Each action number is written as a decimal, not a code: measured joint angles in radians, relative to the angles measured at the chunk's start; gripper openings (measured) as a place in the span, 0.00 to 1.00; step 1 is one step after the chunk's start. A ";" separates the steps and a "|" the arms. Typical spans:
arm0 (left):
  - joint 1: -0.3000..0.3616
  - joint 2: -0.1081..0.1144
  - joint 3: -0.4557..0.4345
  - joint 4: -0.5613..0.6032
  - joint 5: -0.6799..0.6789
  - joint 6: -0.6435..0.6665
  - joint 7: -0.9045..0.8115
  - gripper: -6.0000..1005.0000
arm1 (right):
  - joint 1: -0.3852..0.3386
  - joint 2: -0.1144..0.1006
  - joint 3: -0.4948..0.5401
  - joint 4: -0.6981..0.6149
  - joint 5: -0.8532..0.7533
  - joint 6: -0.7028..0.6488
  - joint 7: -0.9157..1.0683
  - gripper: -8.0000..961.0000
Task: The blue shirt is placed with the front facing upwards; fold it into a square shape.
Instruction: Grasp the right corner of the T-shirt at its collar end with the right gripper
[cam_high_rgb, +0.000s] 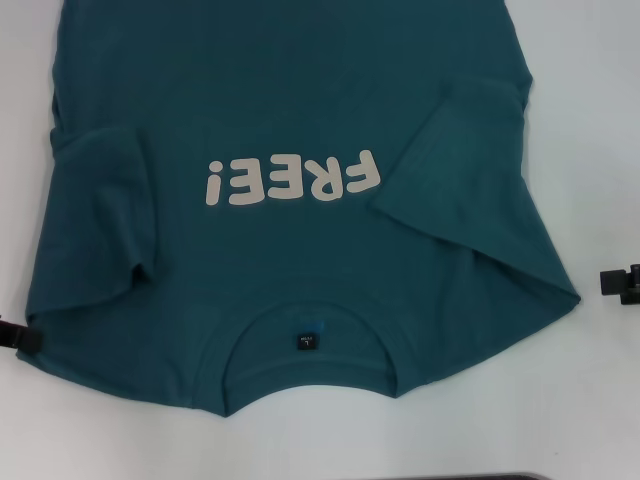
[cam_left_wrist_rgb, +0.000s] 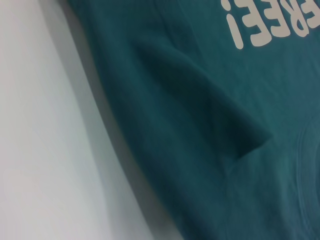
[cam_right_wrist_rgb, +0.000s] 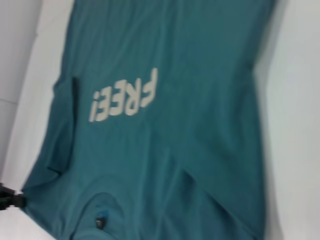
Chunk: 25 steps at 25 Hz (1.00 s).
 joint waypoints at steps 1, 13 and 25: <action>0.000 0.000 0.000 0.000 0.000 0.000 0.000 0.04 | 0.003 0.002 0.000 0.000 -0.009 -0.005 0.003 0.78; -0.003 0.000 0.000 0.000 -0.002 -0.003 0.000 0.04 | 0.039 0.031 -0.011 -0.013 -0.092 -0.051 0.008 0.78; -0.007 -0.001 0.002 0.000 -0.002 -0.006 0.005 0.04 | 0.075 0.049 -0.015 -0.013 -0.130 -0.060 0.016 0.78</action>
